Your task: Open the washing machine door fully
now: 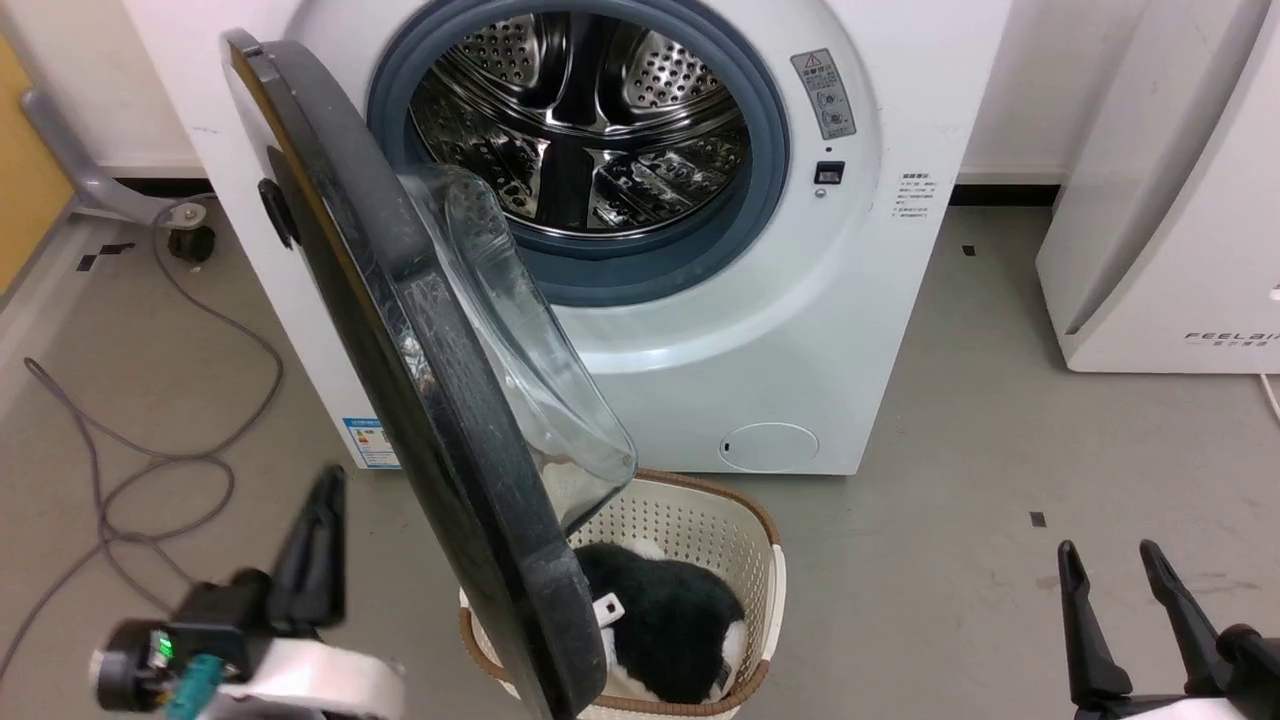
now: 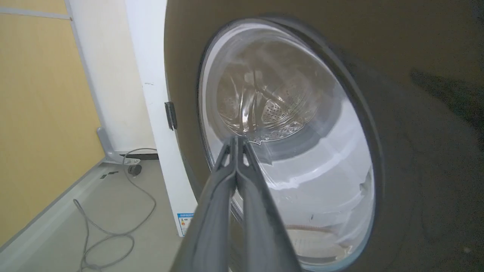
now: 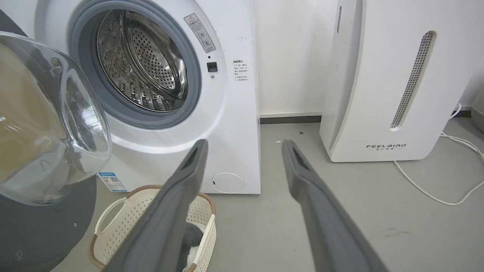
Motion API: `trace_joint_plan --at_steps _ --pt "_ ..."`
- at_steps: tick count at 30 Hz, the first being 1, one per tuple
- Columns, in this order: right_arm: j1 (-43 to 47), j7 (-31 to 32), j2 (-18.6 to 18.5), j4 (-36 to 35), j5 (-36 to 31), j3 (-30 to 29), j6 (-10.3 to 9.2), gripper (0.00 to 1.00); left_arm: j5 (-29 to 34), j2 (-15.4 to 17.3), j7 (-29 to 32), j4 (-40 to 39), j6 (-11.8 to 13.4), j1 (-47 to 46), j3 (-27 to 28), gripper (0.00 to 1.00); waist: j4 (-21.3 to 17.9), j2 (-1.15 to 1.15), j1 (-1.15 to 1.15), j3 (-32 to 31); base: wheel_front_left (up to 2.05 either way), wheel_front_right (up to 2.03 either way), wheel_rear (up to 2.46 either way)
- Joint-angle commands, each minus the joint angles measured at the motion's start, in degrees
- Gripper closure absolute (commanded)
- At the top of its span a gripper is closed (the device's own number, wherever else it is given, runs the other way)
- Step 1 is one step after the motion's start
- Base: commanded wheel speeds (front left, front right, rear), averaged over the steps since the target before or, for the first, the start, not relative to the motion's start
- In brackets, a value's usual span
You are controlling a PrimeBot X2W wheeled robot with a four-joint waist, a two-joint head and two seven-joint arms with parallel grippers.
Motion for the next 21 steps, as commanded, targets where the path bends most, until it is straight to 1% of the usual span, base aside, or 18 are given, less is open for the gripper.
trace_joint_plan --at_steps 1,2,5,8,12,16,19,21 --pt "1.3 -0.1 0.2 0.0 0.2 -0.1 0.05 0.0 0.2 0.4 -0.3 -1.7 0.7 -1.3 0.5 1.0 0.1 0.0 0.0 -0.1 0.0 0.0 0.0" --pt "1.5 0.0 0.2 0.1 0.1 -0.2 0.05 0.0 0.5 0.7 -0.3 -6.1 1.6 -2.0 1.4 1.0 0.2 0.0 0.0 -0.3 0.0 0.0 0.0" --pt "1.6 0.1 0.2 0.2 0.2 -0.1 0.05 0.0 0.9 0.7 -0.3 -12.0 2.3 -2.5 1.8 1.0 0.3 0.0 0.0 -0.4 0.0 0.0 0.0" --pt "1.7 0.1 0.2 0.4 0.4 0.0 0.05 0.0 1.2 0.4 -0.3 -18.1 2.3 -3.2 1.5 1.0 0.3 0.0 0.0 -0.4 0.0 0.0 0.0" --pt "1.8 0.1 0.2 0.8 0.6 0.1 0.05 0.0 1.4 -0.5 -0.3 -26.3 2.0 -3.6 -0.6 1.0 0.5 0.0 0.0 -0.7 0.0 0.0 0.0" --pt "1.9 0.2 0.2 1.1 0.7 0.2 0.05 0.0 1.2 -1.1 -0.1 -32.5 0.9 -3.1 -4.2 1.0 0.5 0.0 0.0 -1.0 0.0 0.0 0.0" --pt "2.0 0.5 0.2 1.2 0.6 0.0 0.05 0.0 0.0 -1.6 1.6 -36.0 -0.7 -2.4 -9.4 1.0 0.7 0.0 0.0 -1.1 0.0 0.0 0.0" --pt "2.1 0.7 0.2 1.2 0.6 0.0 0.05 0.0 -0.8 -1.7 3.4 -36.9 -1.5 -1.7 -13.3 1.0 0.9 0.0 0.0 -1.1 0.0 0.0 0.0"
